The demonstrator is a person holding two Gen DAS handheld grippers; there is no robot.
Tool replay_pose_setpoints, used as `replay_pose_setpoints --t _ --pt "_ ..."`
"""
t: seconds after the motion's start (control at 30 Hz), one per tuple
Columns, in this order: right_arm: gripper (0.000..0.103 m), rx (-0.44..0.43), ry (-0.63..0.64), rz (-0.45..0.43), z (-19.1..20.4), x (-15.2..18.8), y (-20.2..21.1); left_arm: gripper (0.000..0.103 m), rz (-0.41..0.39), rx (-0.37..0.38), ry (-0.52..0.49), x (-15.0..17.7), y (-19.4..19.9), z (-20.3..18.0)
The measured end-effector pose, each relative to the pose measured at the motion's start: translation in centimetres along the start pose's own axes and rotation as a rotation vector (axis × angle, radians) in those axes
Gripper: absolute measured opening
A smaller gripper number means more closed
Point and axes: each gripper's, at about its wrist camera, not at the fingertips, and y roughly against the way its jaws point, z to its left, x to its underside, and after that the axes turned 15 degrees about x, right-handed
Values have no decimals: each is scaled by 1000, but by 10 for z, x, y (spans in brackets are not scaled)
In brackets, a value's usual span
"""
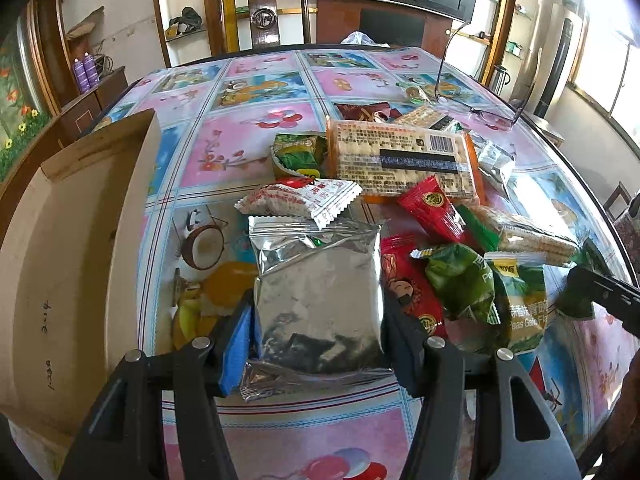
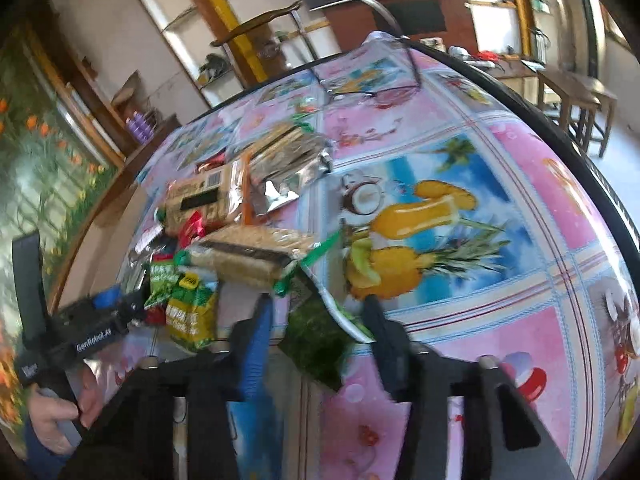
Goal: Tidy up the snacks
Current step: 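Lift the silver foil bag with the left gripper while the right gripper grasps a green snack bag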
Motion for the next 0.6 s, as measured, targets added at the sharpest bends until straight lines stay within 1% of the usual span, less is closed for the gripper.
replay_pose_setpoints --t 0.07,0.2,0.47,0.57,0.6 --pt "33 4 13 -7 2 1 1 58 -11 1 -1 1 1 0" --pt "32 0 -3 -18 -2 3 4 58 -30 12 11 2 3 1" --pt "32 -35 -64 -21 -13 2 6 58 -34 76 72 3 9 9" --pt "32 -39 -72 -28 -13 2 8 58 -40 83 71 4 12 7" --pt "32 -40 -78 -34 -13 2 9 58 -46 97 71 4 15 6"
